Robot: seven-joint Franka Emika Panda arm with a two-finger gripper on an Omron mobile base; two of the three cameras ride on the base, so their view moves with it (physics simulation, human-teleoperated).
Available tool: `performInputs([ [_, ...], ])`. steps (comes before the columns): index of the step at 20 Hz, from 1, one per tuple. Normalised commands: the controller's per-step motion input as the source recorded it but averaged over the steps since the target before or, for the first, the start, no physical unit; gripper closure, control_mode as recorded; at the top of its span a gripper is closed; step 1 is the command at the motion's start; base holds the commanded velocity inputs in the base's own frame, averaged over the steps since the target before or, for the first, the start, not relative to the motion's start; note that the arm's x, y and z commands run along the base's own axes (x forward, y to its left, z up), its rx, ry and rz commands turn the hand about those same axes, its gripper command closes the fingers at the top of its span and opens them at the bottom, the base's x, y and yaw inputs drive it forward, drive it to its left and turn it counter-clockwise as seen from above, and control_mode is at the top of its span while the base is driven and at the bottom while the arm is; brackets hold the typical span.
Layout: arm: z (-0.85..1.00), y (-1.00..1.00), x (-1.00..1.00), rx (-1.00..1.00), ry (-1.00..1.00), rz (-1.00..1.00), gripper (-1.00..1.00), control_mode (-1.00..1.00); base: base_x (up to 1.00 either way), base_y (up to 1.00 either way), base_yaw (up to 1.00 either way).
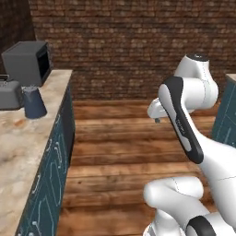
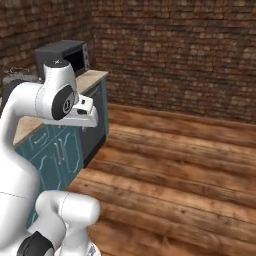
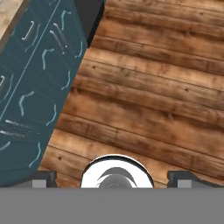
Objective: Navigate to the electric kettle.
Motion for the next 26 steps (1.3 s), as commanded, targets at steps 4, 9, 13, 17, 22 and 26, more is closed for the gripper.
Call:
performInputs([
  [4, 0.0, 0.0, 0.0, 0.0, 0.0, 0.0, -1.0, 1.0, 1.0, -0.4, 0.08],
  [9, 0.0, 0.0, 0.0, 0.0, 0.0, 0.0, -1.0, 1.0, 1.0, -0.42, 0.1],
  [13, 0.0, 0.0, 0.0, 0.0, 0.0, 0.0, -1.0, 1.0, 1.0, -0.5, 0.13],
  [17, 0.0, 0.0, 0.0, 0.0, 0.0, 0.0, -1.0, 1.0, 1.0, -0.56, 0.15],
  [22, 0.0, 0.0, 0.0, 0.0, 0.0, 0.0, -1.0, 1.0, 1.0, -0.52, 0.28],
  [26, 0.0, 0.0, 0.0, 0.0, 0.0, 0.0, -1.0, 1.0, 0.97, -0.34, 0.52],
])
